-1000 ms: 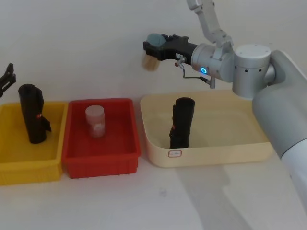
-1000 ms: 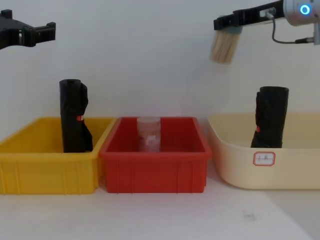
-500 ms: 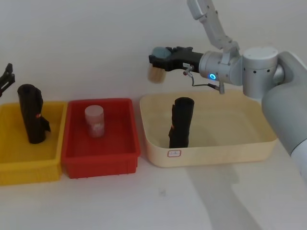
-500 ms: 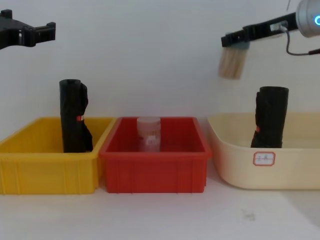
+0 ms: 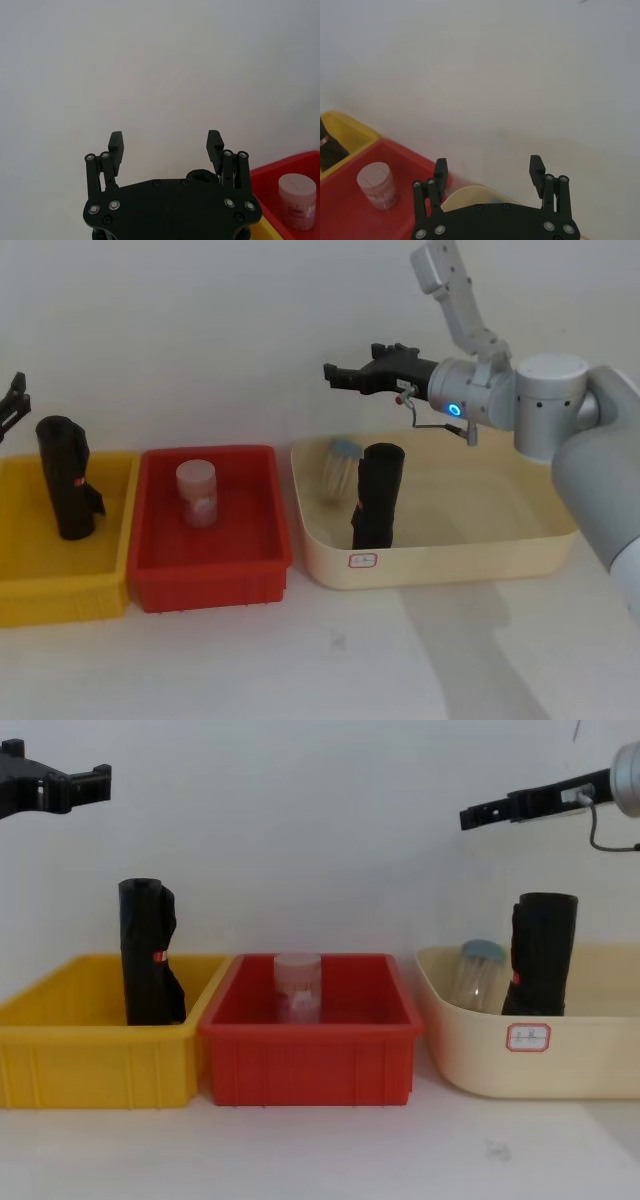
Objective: Pick up the garbage bag with the one hand and transfer it to the other hand.
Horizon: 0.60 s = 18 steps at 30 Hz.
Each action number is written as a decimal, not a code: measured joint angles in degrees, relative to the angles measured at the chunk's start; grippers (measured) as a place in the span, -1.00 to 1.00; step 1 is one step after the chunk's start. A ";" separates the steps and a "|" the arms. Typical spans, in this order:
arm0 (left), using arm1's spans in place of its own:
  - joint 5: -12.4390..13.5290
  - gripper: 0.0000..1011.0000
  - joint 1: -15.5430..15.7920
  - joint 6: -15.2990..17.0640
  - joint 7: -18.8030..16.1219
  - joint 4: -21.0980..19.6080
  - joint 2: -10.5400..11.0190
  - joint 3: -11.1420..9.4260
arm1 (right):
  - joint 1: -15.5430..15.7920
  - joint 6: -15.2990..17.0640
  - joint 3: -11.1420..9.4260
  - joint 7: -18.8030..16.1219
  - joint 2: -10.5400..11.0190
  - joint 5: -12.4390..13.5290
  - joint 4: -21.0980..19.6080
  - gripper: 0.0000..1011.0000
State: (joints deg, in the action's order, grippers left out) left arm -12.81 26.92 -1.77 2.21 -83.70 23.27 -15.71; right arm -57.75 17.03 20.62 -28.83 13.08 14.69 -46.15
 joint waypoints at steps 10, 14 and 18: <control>0.00 0.98 0.00 0.00 0.00 0.00 0.00 0.00 | 6.75 -0.72 -3.16 0.66 1.51 3.63 -9.16 0.98; 0.00 0.98 0.00 0.00 0.00 0.00 0.00 -0.01 | 10.92 -0.51 -4.66 0.06 2.63 5.78 -14.84 0.98; 0.00 0.98 0.00 0.00 -0.01 0.00 0.00 0.00 | 15.29 -0.01 -5.87 -1.00 4.03 7.66 -20.61 0.98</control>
State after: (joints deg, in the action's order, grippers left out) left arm -12.81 26.92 -1.77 2.20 -83.71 23.27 -15.71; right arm -42.46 17.02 14.75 -29.83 17.11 22.35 -66.76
